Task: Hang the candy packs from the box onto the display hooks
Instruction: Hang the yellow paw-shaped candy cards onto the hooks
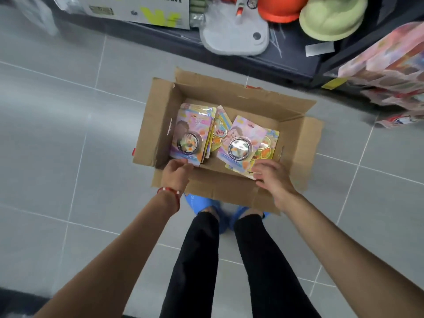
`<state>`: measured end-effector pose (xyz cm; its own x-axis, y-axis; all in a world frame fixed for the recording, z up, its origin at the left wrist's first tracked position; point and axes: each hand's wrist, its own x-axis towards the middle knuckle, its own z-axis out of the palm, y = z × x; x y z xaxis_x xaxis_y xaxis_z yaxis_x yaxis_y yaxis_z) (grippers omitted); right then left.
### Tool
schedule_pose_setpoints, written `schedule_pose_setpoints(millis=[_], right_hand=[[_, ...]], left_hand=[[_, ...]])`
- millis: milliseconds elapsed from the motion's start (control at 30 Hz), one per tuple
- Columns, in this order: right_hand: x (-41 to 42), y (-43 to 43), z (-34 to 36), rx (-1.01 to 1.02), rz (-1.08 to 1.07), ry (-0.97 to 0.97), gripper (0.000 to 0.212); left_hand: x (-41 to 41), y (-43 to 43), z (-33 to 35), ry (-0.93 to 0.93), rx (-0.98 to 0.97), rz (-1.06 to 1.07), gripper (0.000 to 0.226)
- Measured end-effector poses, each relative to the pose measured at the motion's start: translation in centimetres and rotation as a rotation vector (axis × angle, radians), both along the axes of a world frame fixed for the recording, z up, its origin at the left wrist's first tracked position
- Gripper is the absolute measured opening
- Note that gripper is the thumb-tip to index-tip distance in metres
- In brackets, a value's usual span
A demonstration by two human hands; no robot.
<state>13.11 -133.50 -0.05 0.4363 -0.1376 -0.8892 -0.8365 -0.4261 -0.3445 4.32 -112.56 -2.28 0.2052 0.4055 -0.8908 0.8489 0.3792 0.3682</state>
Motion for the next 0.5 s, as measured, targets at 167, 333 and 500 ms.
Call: schedule_pose_setpoints(millis=[167,333,500], right_hand=[[2.0,0.6,-9.6,-0.071,0.138,-0.072,0.010],[2.7,0.4,-18.9,-0.205,0.173,-0.057,0.040],[1.3,0.3,-24.4,-0.358,0.130,0.019,0.108]], left_hand=[[1.1,2.4,-8.8,0.037,0.129,-0.123,0.036],[2.4,3.8,-16.4,0.078,0.196,-0.211,0.045],[2.4,3.6,-22.0,0.178,0.224,-0.302,0.076]])
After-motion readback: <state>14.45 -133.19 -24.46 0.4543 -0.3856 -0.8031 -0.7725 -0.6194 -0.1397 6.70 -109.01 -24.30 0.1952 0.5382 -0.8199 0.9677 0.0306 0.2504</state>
